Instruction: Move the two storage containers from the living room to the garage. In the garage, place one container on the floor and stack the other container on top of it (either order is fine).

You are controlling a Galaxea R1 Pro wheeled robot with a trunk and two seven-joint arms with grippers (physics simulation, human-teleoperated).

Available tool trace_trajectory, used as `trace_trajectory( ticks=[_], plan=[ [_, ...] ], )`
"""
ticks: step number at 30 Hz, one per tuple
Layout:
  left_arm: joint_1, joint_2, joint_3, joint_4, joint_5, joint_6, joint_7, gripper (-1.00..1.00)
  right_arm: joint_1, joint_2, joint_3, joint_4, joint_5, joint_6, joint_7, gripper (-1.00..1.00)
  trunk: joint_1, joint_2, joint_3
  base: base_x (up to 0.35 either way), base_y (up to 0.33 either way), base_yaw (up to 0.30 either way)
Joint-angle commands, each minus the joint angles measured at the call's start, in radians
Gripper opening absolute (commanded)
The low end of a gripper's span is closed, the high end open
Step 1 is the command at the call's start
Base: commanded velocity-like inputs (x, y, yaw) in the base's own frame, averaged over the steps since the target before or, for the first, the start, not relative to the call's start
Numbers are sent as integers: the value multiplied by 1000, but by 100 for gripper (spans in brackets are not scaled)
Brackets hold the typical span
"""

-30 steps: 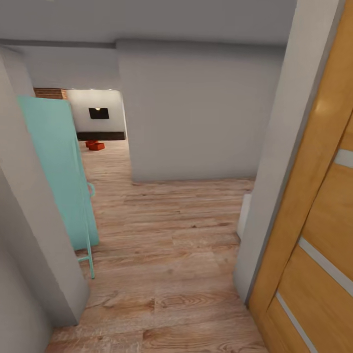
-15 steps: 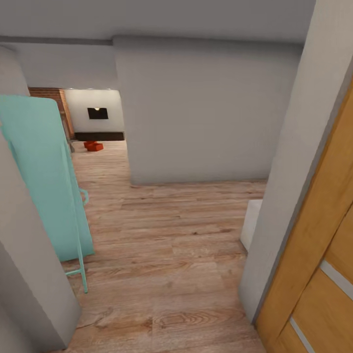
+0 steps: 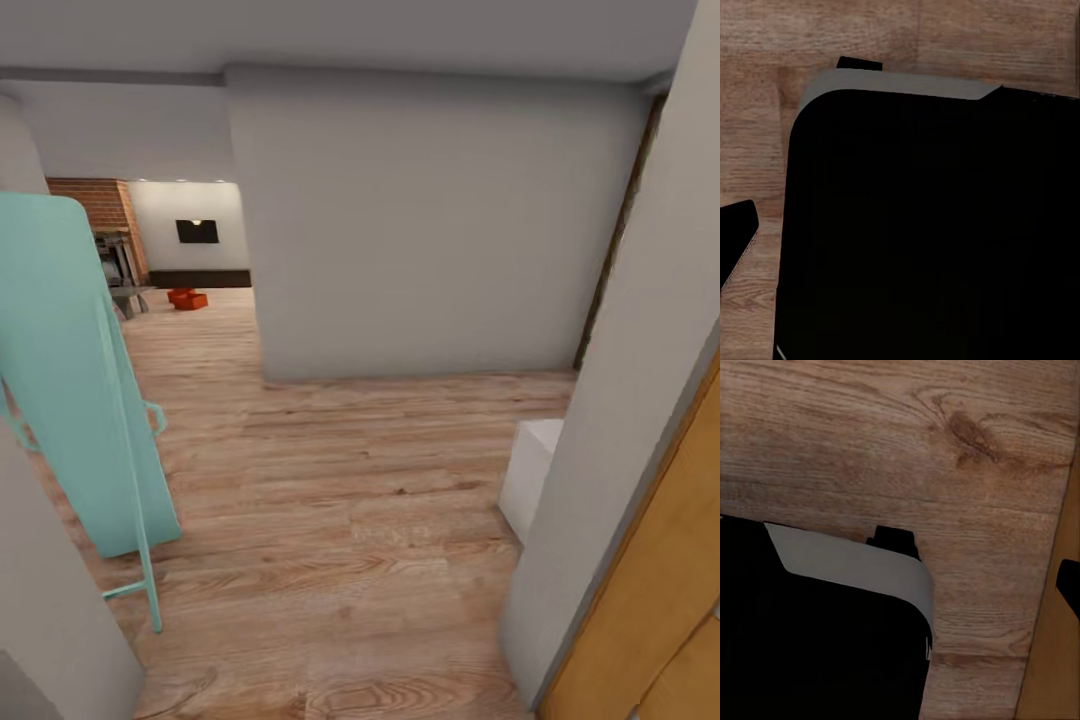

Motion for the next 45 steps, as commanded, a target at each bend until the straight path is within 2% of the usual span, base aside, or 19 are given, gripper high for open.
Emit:
trace_trajectory(
  ticks=[1,5,12,45],
  plan=[
    [0,0,1,0,7,-2,-1,100,0,0,8,-1,-9,-4,-2,100,1,0,-1,322,0,31],
    [0,0,0,0,6,-2,-1,100,0,-1,3,-1,-14,-44,-6,100,1,0,-1,322,0,194],
    [0,0,1,0,6,-2,-1,100,0,-1,4,-1,-17,-56,-9,100,1,0,-1,322,0,209],
    [0,-1,-4,0,5,-2,-1,100,0,-3,4,1,-14,-55,-8,100,1,0,-1,322,0,3]
  ],
)
